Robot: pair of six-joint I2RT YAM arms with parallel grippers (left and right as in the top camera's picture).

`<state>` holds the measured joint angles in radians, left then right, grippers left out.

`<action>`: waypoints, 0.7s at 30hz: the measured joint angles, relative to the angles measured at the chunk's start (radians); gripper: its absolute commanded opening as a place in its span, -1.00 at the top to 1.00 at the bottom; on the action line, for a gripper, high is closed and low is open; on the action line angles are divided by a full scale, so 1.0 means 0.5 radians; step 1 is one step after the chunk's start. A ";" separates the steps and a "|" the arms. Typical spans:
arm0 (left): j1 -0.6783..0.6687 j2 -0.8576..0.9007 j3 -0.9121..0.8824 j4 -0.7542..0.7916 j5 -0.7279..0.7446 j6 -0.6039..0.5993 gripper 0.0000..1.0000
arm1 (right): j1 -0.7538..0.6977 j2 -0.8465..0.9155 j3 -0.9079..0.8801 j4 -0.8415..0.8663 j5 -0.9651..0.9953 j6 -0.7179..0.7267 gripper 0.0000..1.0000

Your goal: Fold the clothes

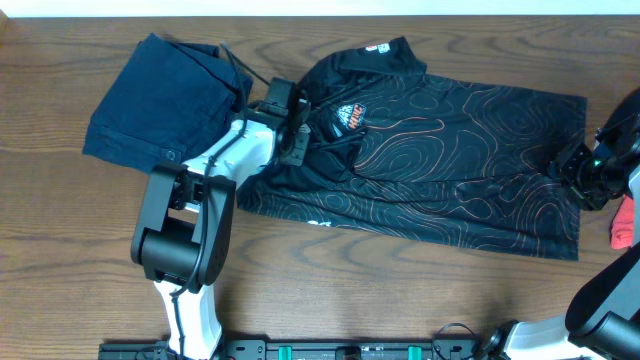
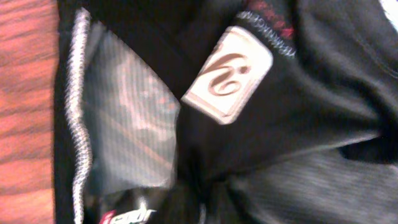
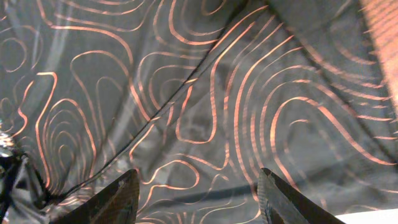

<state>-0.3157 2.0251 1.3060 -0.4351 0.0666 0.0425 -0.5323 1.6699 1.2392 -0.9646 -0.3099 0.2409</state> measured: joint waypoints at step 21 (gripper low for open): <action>0.007 -0.313 -0.001 -0.368 0.018 -0.085 -0.74 | -0.105 -0.001 -0.745 0.275 0.655 0.510 0.55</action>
<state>-0.3122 1.8687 1.3056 -0.6189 0.0753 -0.0002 -0.5846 1.6695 0.8669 -0.8268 0.0174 0.4957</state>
